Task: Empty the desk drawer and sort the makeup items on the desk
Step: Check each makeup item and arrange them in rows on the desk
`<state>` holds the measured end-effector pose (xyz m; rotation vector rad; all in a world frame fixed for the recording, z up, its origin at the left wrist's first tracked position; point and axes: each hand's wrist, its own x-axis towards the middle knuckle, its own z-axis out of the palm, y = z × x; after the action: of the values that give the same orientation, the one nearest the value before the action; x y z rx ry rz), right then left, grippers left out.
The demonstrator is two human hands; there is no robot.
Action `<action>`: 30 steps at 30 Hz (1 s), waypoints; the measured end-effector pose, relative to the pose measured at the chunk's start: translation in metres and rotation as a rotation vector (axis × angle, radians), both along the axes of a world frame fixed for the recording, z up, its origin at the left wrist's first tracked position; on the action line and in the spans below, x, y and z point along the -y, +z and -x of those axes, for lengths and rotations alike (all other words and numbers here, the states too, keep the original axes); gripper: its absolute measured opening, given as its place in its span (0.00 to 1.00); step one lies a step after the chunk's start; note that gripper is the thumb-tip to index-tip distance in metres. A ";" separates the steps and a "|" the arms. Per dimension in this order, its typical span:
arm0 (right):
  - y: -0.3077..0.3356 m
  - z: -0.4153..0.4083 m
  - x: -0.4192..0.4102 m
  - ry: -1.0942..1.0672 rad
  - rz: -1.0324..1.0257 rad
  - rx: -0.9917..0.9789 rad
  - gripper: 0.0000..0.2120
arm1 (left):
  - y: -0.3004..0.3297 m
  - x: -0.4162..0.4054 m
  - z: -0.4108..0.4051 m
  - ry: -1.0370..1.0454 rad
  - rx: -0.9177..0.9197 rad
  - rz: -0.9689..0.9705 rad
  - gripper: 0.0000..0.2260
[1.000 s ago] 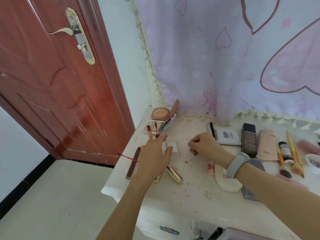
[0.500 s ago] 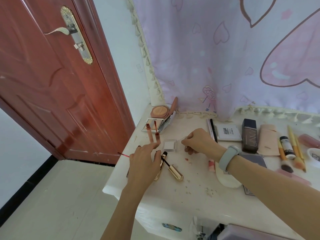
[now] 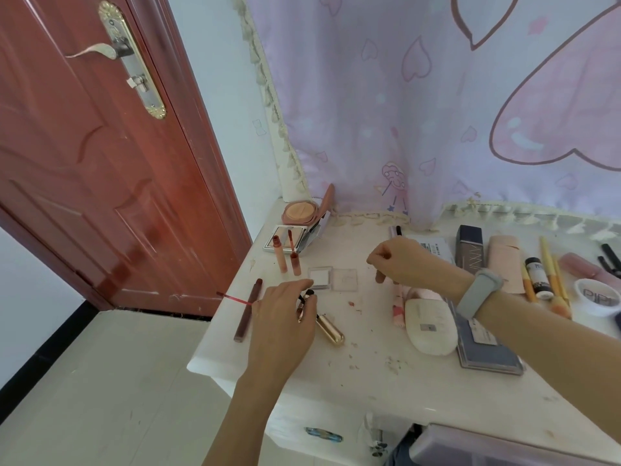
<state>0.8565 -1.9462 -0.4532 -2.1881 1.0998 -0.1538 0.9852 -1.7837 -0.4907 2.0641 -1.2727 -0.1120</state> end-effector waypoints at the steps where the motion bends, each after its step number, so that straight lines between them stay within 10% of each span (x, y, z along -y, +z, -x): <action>1: 0.002 0.008 0.001 0.056 0.049 -0.027 0.13 | 0.001 0.000 0.003 -0.022 0.019 -0.012 0.13; 6: 0.001 0.035 -0.011 0.336 0.502 -0.419 0.28 | -0.002 0.006 0.031 -0.141 0.243 -0.022 0.10; 10: -0.008 0.034 -0.012 0.409 0.476 -0.601 0.39 | -0.007 0.011 0.049 -0.234 0.424 -0.076 0.14; 19: 0.000 0.033 -0.015 0.336 0.416 -0.381 0.32 | -0.019 0.011 0.051 -0.318 0.505 -0.218 0.15; 25: 0.030 0.060 -0.010 -0.152 -0.835 0.544 0.23 | -0.019 0.019 0.053 -0.230 0.422 0.025 0.16; 30: 0.023 0.075 -0.022 -0.138 -1.090 0.574 0.26 | 0.000 0.029 0.072 -0.161 0.258 0.304 0.17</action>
<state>0.7819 -1.9238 -0.4302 -0.9993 0.7200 -0.1710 0.9128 -1.8129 -0.4906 1.7539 -1.5075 0.2687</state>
